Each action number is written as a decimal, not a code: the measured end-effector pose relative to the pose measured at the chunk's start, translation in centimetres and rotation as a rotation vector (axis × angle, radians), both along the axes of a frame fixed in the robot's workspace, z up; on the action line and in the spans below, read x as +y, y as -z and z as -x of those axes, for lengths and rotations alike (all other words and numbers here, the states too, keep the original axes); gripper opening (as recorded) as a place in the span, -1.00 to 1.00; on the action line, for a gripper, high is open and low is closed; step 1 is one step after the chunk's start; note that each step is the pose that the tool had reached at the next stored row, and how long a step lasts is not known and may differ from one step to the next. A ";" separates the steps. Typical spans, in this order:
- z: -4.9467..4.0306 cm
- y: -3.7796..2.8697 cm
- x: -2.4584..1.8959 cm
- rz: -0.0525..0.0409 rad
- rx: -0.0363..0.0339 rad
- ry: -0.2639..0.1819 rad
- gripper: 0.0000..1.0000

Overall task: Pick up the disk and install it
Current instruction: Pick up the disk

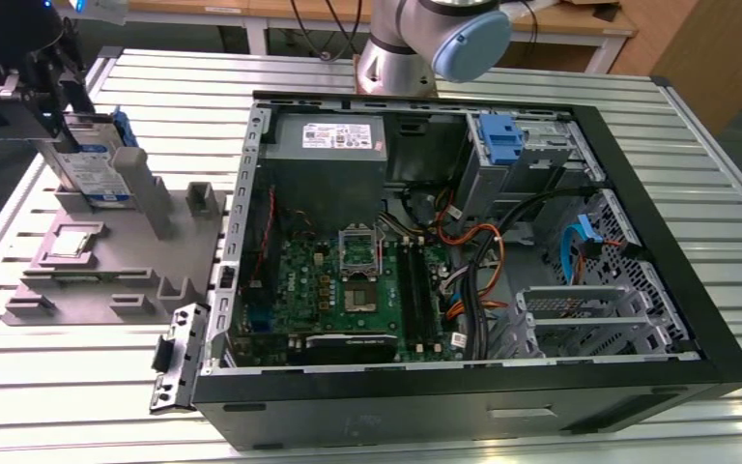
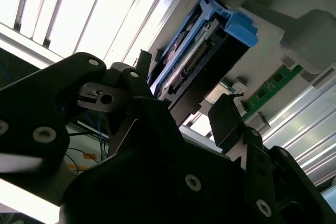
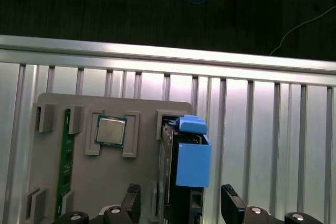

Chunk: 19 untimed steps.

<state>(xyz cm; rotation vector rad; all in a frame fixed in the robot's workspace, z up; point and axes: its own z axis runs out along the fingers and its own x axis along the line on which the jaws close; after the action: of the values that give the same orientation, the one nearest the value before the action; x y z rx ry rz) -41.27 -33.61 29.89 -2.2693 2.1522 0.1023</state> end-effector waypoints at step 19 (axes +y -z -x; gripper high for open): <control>0.00 0.43 0.00 -0.0003 -0.0138 0.000 0.41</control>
<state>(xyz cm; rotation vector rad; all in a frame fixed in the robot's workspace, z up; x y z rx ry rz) -41.26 -33.61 29.46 -2.2630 2.1454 0.0867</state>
